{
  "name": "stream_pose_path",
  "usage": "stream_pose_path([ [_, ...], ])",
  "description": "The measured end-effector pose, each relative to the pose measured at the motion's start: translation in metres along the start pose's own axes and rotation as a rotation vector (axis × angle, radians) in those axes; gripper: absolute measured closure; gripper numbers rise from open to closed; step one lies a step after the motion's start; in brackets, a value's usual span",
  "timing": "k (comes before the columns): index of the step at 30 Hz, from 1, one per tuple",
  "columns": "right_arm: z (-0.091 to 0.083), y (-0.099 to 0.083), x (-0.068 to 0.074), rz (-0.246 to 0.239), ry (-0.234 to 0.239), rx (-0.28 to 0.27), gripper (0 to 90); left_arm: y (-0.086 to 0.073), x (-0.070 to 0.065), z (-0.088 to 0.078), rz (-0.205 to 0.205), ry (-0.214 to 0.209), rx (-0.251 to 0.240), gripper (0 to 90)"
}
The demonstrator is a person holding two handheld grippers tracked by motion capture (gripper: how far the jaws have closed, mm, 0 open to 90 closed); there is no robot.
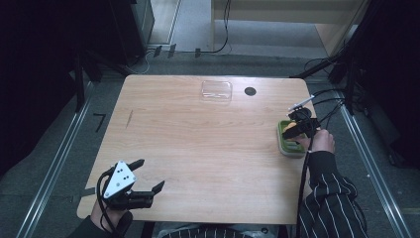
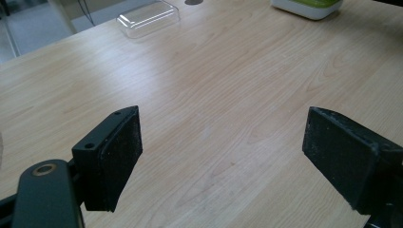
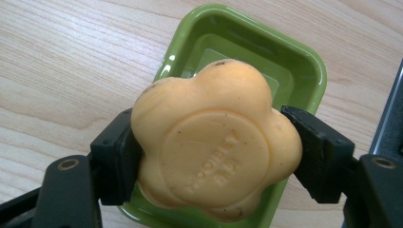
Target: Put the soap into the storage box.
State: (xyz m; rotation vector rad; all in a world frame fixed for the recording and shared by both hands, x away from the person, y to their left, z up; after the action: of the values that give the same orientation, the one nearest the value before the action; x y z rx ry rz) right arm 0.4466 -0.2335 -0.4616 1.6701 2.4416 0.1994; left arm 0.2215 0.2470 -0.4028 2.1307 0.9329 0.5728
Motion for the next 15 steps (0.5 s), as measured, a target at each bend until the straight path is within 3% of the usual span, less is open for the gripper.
stream_pose_path([
  [15, 0.0078, -0.0007, -0.0056, 0.025, 0.022, 0.006, 27.5, 0.0003, -0.0003, 0.0001, -0.001, 0.002, 0.000, 13.6],
])
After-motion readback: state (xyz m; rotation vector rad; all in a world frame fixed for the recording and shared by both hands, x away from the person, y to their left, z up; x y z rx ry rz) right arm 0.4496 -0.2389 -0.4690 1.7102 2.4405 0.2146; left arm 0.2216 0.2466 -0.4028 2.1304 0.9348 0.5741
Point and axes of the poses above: each handheld gripper's, and its own axes: z roughly forward along the jaws, y roughly out of its top, x roughly to its left, the point moved 3 cm from there along z, roughly forward along the jaws, and after that the axes turned 8 degrees about x, right-handed, at the moved point
